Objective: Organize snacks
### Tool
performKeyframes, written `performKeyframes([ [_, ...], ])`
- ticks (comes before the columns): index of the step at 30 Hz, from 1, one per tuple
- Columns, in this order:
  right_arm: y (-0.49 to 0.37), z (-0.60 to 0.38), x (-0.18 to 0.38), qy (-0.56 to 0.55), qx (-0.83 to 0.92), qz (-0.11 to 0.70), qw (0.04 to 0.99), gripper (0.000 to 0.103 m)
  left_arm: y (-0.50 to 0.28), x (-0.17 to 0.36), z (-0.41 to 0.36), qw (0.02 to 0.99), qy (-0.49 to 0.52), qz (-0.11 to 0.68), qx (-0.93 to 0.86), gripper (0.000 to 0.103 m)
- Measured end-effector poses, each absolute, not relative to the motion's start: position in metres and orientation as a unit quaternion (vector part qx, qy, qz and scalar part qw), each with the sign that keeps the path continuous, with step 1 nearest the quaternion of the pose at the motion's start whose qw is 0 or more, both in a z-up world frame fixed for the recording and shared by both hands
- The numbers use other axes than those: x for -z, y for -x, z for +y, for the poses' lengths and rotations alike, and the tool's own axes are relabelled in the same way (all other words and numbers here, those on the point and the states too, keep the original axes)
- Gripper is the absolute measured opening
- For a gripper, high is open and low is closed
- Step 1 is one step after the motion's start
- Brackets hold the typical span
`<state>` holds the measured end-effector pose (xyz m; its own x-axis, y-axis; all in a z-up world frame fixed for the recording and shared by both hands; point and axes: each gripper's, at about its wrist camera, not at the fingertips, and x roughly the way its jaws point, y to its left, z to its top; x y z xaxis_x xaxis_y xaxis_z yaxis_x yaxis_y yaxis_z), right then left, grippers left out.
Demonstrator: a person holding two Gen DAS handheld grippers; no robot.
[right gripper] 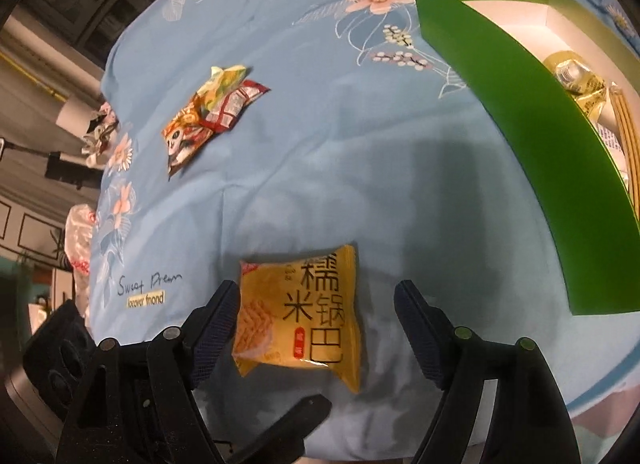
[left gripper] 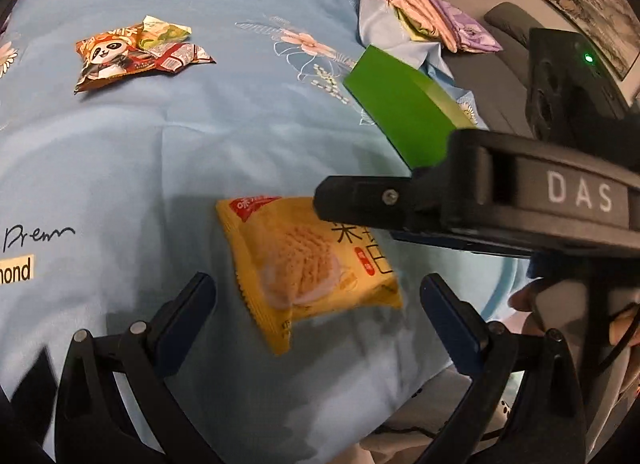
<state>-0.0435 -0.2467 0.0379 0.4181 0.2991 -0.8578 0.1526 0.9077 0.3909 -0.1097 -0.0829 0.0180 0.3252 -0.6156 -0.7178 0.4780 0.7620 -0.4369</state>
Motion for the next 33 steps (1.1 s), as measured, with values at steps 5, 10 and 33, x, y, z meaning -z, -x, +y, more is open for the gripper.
performKeyframes([
  [5, 0.045, -0.254, -0.034, -0.228, -0.065, 0.548, 0.802, 0.08, 0.111, -0.017, -0.089, 0.813, 0.066, 0.469, 0.338, 0.102],
  [10, 0.047, -0.257, -0.038, -0.219, -0.07, 0.552, 0.801, 0.08, 0.115, -0.013, -0.106, 0.832, 0.013, 0.456, 0.316, 0.102],
  [33, 0.026, -0.23, -0.019, -0.196, -0.146, 0.532, 0.811, 0.053, 0.092, -0.015, -0.081, 0.827, 0.074, 0.466, 0.304, 0.069],
])
